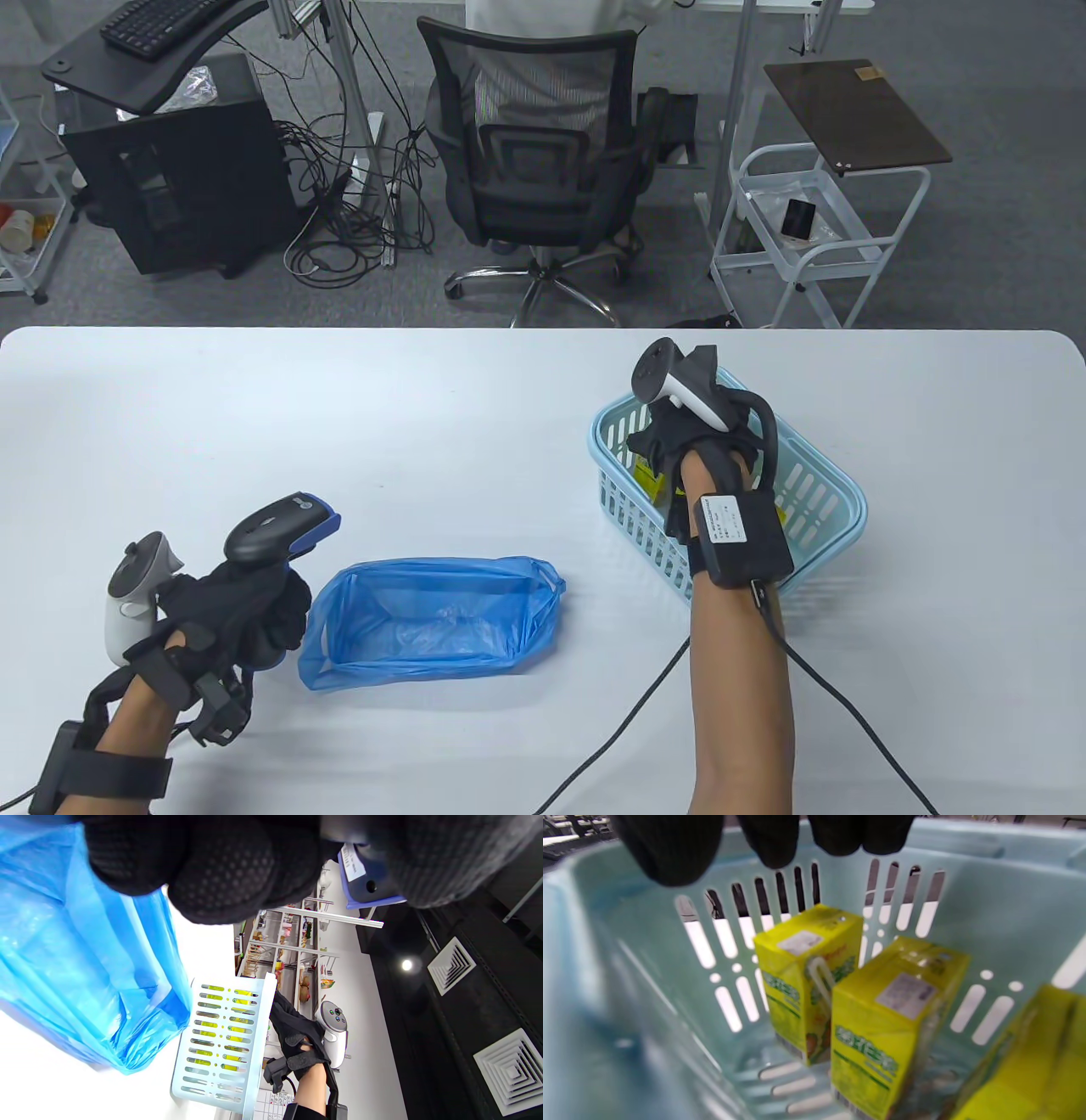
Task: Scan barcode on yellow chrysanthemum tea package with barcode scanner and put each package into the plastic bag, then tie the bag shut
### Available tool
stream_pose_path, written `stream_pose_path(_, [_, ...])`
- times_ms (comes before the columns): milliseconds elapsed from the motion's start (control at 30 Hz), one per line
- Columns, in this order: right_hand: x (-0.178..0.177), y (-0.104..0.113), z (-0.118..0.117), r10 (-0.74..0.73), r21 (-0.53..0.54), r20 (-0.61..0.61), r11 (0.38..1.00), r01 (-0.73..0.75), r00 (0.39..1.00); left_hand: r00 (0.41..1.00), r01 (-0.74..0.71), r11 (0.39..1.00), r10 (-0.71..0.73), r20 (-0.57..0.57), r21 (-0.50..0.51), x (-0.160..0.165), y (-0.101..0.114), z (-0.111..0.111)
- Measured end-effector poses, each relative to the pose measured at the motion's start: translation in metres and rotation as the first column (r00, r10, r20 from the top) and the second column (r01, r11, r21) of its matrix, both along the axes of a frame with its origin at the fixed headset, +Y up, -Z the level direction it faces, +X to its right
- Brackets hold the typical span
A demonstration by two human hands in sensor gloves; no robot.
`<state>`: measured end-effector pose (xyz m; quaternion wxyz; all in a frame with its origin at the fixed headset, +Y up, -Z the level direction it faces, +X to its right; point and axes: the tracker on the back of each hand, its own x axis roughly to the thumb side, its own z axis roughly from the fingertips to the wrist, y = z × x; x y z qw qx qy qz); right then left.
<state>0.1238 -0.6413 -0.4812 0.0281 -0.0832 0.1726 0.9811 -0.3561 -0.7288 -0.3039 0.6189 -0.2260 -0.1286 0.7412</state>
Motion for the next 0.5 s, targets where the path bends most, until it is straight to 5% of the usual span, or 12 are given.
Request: stream_pose_path(500, [-0.002, -0.017, -0.016, 0.092, -0.134, -0.091, 0.986, -0.104, 0.992, 0.997, 0.082, 0.994, -0.08, 0.023, -0.075, 0.002, -0.008, 0.001])
